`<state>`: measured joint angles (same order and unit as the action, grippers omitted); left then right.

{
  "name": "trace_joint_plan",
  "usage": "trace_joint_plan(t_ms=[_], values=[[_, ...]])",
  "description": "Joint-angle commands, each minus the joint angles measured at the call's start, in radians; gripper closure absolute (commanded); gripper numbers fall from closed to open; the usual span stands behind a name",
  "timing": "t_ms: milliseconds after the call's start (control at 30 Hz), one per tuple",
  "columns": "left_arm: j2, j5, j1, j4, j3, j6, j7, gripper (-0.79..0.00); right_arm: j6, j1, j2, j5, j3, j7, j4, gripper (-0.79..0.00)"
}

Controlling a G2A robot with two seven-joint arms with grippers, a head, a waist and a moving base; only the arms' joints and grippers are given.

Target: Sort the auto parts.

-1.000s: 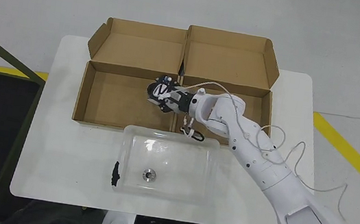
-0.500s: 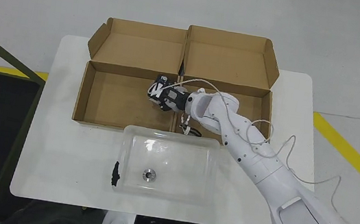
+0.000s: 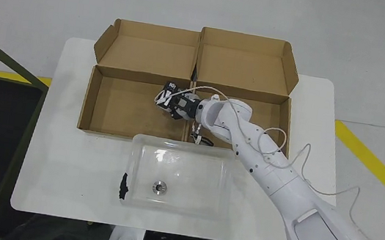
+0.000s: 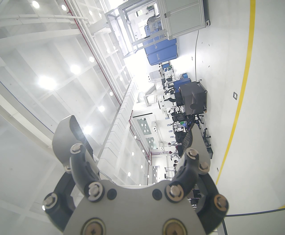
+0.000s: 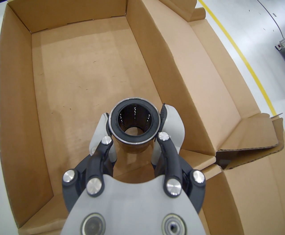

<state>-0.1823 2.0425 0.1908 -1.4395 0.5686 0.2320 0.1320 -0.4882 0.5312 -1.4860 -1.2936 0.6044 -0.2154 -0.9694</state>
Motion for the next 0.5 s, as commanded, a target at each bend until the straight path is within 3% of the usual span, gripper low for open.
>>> trace_joint_plan(t_ms=[0, 233, 467], values=[[0.000, 0.000, 0.000, 0.000, 0.000, 0.000, 0.000, -0.785, -0.004, 0.002, -0.001, -0.006, 0.003, -0.001, 0.002, -0.259], [0.000, 0.000, 0.000, 0.000, 0.000, 0.000, 0.000, -0.785, -0.020, 0.007, 0.001, -0.023, 0.027, -0.006, -0.019, -0.336], [0.000, 0.000, 0.000, 0.000, 0.000, 0.000, 0.000, -0.785, -0.037, 0.024, 0.010, -0.051, 0.054, -0.025, -0.077, -0.360]])
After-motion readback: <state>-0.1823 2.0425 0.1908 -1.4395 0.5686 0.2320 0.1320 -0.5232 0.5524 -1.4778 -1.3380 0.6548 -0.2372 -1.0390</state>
